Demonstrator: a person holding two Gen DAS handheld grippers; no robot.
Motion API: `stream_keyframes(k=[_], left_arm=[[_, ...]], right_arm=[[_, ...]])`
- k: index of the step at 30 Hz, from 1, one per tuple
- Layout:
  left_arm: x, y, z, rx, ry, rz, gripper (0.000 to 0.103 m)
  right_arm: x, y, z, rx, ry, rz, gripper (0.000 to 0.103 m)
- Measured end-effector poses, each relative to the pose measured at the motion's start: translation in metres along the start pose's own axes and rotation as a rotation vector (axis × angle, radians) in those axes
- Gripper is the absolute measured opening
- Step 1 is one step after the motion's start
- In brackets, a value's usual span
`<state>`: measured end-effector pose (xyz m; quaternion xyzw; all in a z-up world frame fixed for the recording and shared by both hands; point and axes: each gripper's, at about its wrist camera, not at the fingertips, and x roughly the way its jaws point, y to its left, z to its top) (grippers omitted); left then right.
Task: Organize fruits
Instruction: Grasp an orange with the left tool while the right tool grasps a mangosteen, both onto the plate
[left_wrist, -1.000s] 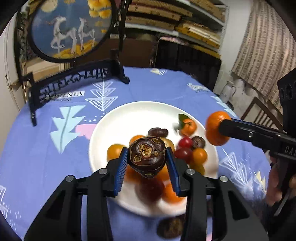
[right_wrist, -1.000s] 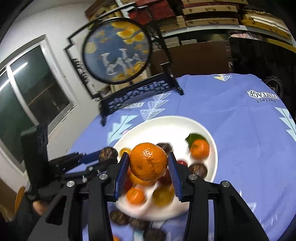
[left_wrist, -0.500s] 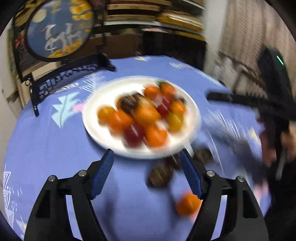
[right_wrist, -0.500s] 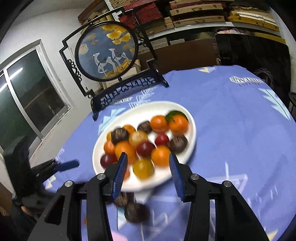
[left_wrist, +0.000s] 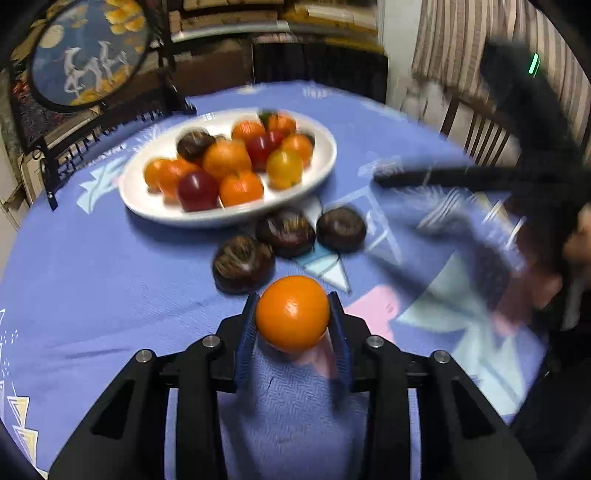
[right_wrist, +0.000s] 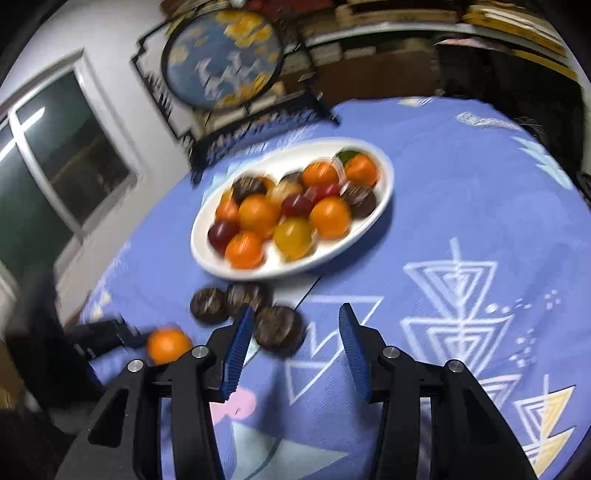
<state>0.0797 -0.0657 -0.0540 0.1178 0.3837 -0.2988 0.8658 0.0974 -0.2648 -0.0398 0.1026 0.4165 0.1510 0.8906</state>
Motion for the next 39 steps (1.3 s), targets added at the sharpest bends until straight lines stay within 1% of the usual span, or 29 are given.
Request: stream_keyframes(k=[2, 4, 7, 8, 10, 11, 13, 17, 20, 23, 27, 30, 31, 32, 34, 35, 36, 38, 39], left_arm=[[-0.013, 0.005, 0.002, -0.011, -0.037, 0.007, 0.036], [-0.024, 0.01, 0.002, -0.023, -0.054, 0.013, 0.036], [-0.03, 0.019, 0.001, -0.047, -0.052, 0.017, 0.036], [-0.03, 0.021, 0.0, -0.053, -0.05, 0.019, 0.036], [-0.028, 0.026, 0.0, -0.065, -0.042, 0.024, 0.036], [-0.028, 0.029, -0.001, -0.072, -0.041, 0.022, 0.036], [-0.028, 0.032, -0.002, -0.081, -0.043, 0.02, 0.036], [-0.03, 0.04, 0.009, -0.096, -0.068, 0.006, 0.036], [-0.024, 0.048, 0.031, -0.1, -0.079, -0.006, 0.036], [-0.009, 0.059, 0.063, -0.098, -0.092, 0.001, 0.036], [0.026, 0.078, 0.112, -0.111, -0.089, 0.017, 0.036], [0.052, 0.094, 0.142, -0.136, -0.08, 0.051, 0.036], [0.059, 0.099, 0.148, -0.147, -0.074, 0.056, 0.038], [0.066, 0.105, 0.154, -0.161, -0.068, 0.062, 0.05], [0.075, 0.12, 0.161, -0.212, -0.07, 0.085, 0.066], [0.074, 0.123, 0.162, -0.228, -0.073, 0.087, 0.066], [0.071, 0.127, 0.16, -0.25, -0.077, 0.072, 0.066], [0.063, 0.129, 0.152, -0.265, -0.085, 0.049, 0.07], [0.056, 0.126, 0.145, -0.261, -0.084, 0.047, 0.07]], right_arm=[[0.012, 0.011, -0.002, -0.051, 0.042, -0.016, 0.048], [0.026, 0.024, -0.004, -0.112, 0.076, -0.051, 0.048], [0.046, 0.037, -0.006, -0.174, 0.114, -0.121, 0.048], [0.052, 0.039, -0.006, -0.181, 0.125, -0.132, 0.049], [0.054, 0.042, -0.005, -0.191, 0.115, -0.154, 0.042], [0.052, 0.041, -0.004, -0.179, 0.114, -0.145, 0.041], [0.043, 0.035, -0.003, -0.133, 0.101, -0.099, 0.041], [0.01, 0.026, 0.006, -0.086, 0.031, -0.012, 0.041], [-0.004, 0.013, 0.029, -0.041, -0.014, 0.026, 0.041], [-0.001, 0.003, 0.061, -0.005, -0.039, 0.03, 0.041], [0.023, -0.006, 0.103, 0.039, -0.047, 0.045, 0.041], [0.049, -0.007, 0.128, 0.06, -0.044, 0.034, 0.042], [0.059, -0.005, 0.136, 0.06, -0.043, 0.025, 0.042], [0.065, -0.005, 0.14, 0.058, -0.044, 0.015, 0.042], [0.074, -0.006, 0.145, 0.06, -0.056, -0.021, 0.048], [0.073, -0.007, 0.144, 0.067, -0.064, -0.023, 0.05], [0.07, -0.008, 0.141, 0.069, -0.072, -0.017, 0.05], [0.061, -0.008, 0.132, 0.057, -0.086, -0.022, 0.05], [0.055, -0.01, 0.126, 0.053, -0.097, -0.027, 0.051]])
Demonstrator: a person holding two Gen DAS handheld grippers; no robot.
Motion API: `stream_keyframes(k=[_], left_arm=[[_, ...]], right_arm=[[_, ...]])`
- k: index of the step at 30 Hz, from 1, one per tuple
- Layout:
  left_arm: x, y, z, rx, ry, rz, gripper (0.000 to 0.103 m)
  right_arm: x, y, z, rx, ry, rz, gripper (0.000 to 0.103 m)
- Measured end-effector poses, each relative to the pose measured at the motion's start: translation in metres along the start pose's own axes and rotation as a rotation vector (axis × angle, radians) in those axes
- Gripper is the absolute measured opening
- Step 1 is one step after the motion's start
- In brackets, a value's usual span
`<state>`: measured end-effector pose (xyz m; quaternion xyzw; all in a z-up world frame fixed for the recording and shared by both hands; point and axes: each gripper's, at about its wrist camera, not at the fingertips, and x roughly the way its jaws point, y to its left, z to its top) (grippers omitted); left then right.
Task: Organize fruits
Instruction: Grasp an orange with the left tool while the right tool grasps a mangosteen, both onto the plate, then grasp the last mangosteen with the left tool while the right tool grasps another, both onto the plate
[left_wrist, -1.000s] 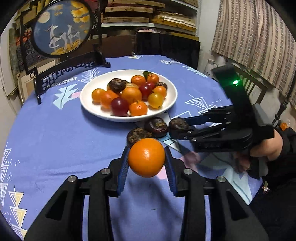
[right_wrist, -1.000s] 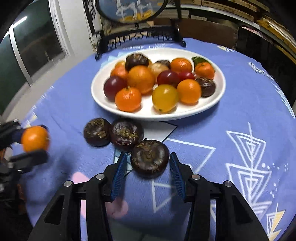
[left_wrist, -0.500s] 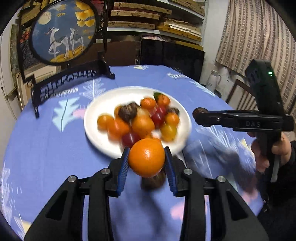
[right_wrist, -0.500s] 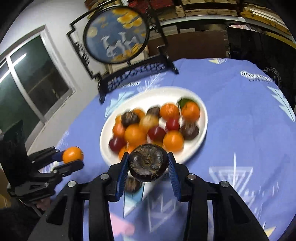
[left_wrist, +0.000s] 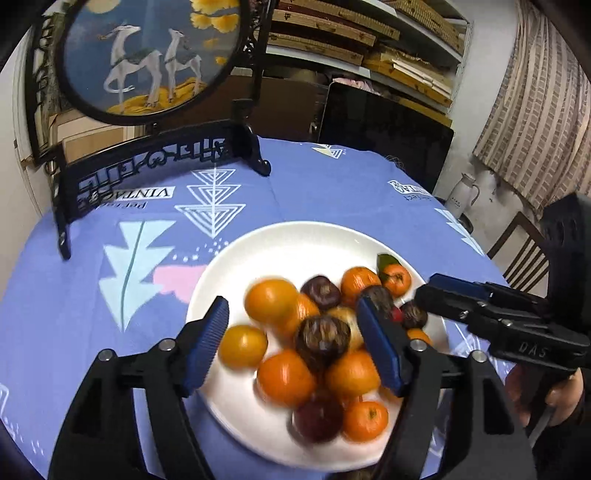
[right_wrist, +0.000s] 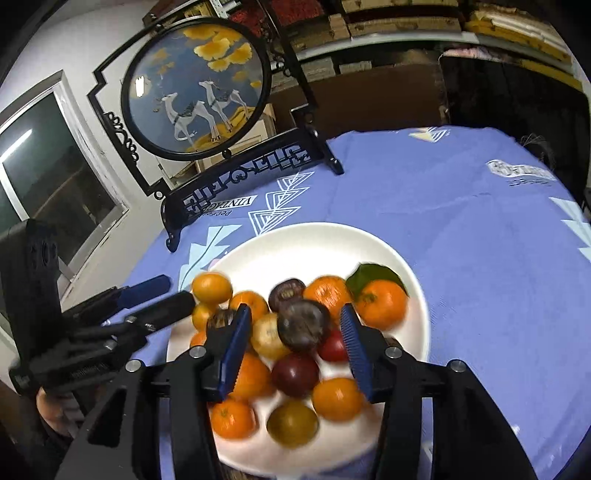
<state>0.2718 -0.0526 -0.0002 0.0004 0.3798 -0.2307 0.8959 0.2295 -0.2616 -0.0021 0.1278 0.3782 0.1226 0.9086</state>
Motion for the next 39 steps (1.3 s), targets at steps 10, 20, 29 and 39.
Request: stream_keyframes(k=[10, 20, 29, 39], left_arm=[[-0.038, -0.048, -0.114, 0.299, 0.124, -0.021, 0.07], [-0.005, -0.053, -0.125, 0.315, 0.189, -0.037, 0.042], [-0.052, -0.006, -0.109, 0.11, -0.004, -0.128, 0.042], [-0.059, 0.002, -0.105, 0.078, -0.018, -0.133, 0.042]], right_arm=[[-0.051, -0.018, -0.07, 0.061, -0.016, 0.06, 0.056], [-0.047, 0.001, -0.098, 0.009, 0.054, 0.048, 0.056], [-0.02, 0.059, -0.122, -0.238, 0.154, -0.071, 0.056], [-0.009, 0.068, -0.12, -0.204, 0.229, -0.061, 0.043]])
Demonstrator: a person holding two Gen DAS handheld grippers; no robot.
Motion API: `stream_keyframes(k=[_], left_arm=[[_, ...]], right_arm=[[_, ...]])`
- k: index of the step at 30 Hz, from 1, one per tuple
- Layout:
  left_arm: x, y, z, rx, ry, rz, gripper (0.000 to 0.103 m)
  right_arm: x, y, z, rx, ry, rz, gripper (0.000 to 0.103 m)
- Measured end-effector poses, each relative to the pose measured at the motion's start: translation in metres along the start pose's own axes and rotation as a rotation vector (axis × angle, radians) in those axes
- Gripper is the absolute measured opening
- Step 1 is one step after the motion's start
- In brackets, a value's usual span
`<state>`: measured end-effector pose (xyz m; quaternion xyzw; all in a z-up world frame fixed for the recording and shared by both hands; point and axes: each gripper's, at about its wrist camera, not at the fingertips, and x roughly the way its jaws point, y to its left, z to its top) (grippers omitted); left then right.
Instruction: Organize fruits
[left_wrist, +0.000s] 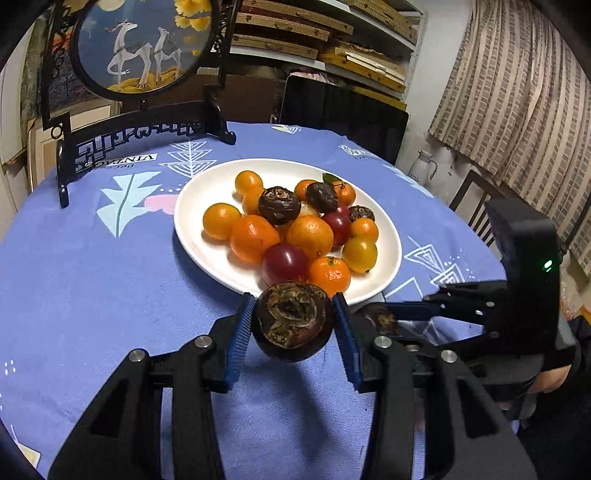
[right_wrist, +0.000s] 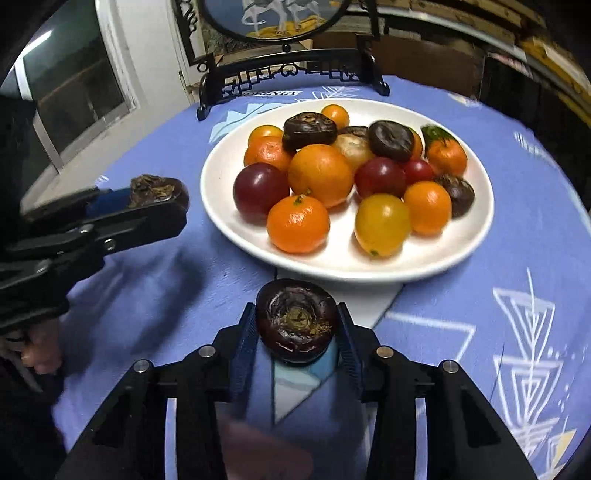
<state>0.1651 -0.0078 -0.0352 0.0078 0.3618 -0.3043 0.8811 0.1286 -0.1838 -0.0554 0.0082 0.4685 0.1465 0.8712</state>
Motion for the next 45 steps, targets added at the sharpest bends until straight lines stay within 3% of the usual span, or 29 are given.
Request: stream_keyframes(k=[3, 5, 11, 16, 18, 19, 20, 21, 23, 25, 27, 28, 32, 37, 42, 45], left_arm=[[-0.002, -0.001, 0.006, -0.013, -0.01, -0.011, 0.042], [-0.002, -0.003, 0.017, -0.01, -0.018, -0.008, 0.042], [0.023, 0.001, 0.076, -0.013, -0.014, 0.036, 0.042], [0.065, 0.018, 0.101, -0.076, 0.052, 0.052, 0.042], [0.07, 0.02, 0.099, -0.084, 0.058, 0.054, 0.056], [0.068, 0.021, 0.097, -0.09, 0.046, 0.058, 0.076], [0.062, 0.021, 0.095, -0.092, 0.022, 0.072, 0.086], [0.056, 0.019, 0.092, -0.086, -0.001, 0.092, 0.09], [0.043, 0.014, 0.083, -0.076, -0.025, 0.131, 0.094], [0.035, 0.007, 0.068, -0.075, -0.001, 0.153, 0.098], [0.028, -0.001, 0.05, -0.06, 0.021, 0.166, 0.098], [0.025, -0.005, 0.042, -0.056, 0.035, 0.171, 0.098], [-0.001, -0.019, 0.009, -0.064, 0.046, 0.187, 0.098], [-0.046, -0.032, -0.015, -0.116, -0.009, 0.243, 0.098], [-0.086, -0.054, -0.037, -0.153, -0.046, 0.377, 0.098], [-0.1, -0.069, -0.05, -0.133, -0.067, 0.396, 0.098]], right_arm=[[-0.024, -0.015, -0.001, 0.055, -0.029, 0.122, 0.043], [-0.04, -0.03, 0.008, 0.091, -0.076, 0.148, 0.043], [-0.05, -0.062, 0.083, 0.148, -0.195, 0.117, 0.043], [-0.009, -0.073, 0.135, 0.178, -0.182, 0.115, 0.045], [0.004, -0.077, 0.142, 0.188, -0.173, 0.103, 0.05], [0.005, -0.079, 0.143, 0.196, -0.177, 0.096, 0.057], [0.001, -0.08, 0.14, 0.204, -0.196, 0.092, 0.066], [-0.006, -0.08, 0.133, 0.202, -0.225, 0.087, 0.069], [-0.019, -0.077, 0.117, 0.183, -0.251, 0.061, 0.069], [-0.035, -0.075, 0.09, 0.179, -0.279, 0.048, 0.075], [-0.047, -0.075, 0.061, 0.195, -0.3, 0.044, 0.092], [-0.054, -0.075, 0.043, 0.204, -0.306, 0.042, 0.095], [-0.071, -0.074, -0.004, 0.223, -0.301, 0.031, 0.098], [-0.099, -0.069, -0.032, 0.249, -0.289, 0.011, 0.099], [-0.143, -0.05, -0.061, 0.216, -0.394, -0.054, 0.099], [-0.158, -0.038, -0.075, 0.197, -0.422, -0.089, 0.099]])
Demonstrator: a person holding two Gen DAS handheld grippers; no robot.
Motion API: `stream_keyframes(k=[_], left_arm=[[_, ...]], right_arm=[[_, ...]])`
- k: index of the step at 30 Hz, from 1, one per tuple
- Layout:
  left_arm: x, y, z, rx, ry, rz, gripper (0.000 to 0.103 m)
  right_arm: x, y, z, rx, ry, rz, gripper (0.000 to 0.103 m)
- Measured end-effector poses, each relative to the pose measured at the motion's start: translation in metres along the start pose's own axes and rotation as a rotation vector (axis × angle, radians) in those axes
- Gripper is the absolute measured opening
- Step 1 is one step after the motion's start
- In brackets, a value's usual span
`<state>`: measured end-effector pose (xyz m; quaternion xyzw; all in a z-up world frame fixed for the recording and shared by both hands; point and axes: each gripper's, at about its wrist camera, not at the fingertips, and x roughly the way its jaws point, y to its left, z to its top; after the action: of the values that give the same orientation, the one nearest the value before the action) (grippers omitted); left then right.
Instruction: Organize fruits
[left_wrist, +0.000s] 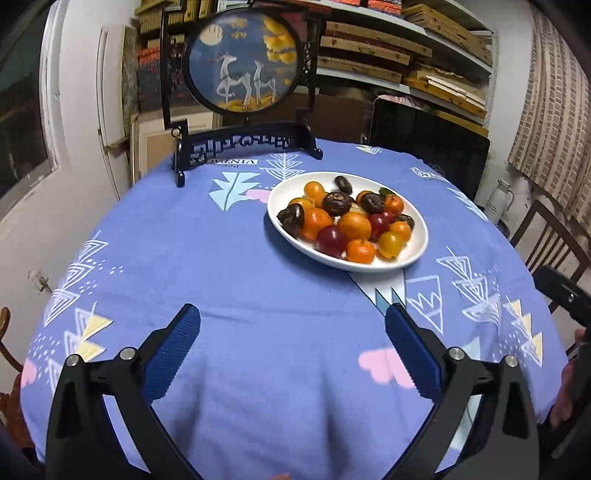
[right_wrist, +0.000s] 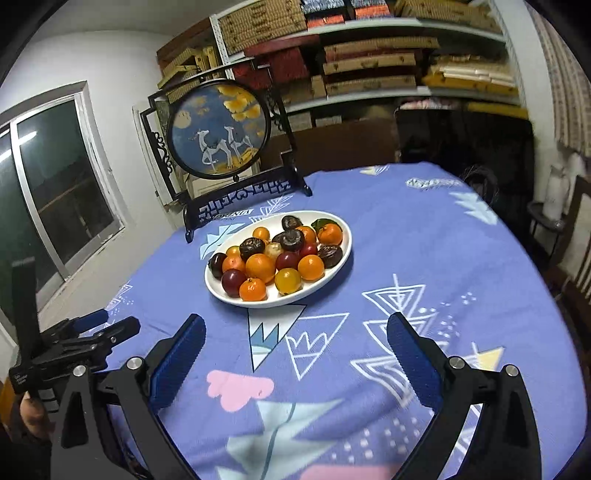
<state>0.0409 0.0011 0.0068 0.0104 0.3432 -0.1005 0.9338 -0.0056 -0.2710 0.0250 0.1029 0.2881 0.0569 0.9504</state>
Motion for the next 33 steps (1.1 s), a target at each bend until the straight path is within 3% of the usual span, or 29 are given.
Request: stream_keyframes(k=[12, 33], left_arm=[[-0.045, -0.018, -0.029, 0.056, -0.032, -0.015, 0.098], [-0.052, -0.021, -0.031, 0.092, -0.058, 0.032, 0.098]], right_arm=[[-0.037, 0.018, -0.025, -0.059, -0.02, -0.04, 0.099], [-0.051, 0.027, -0.032, -0.084, -0.035, -0.064, 0.099]])
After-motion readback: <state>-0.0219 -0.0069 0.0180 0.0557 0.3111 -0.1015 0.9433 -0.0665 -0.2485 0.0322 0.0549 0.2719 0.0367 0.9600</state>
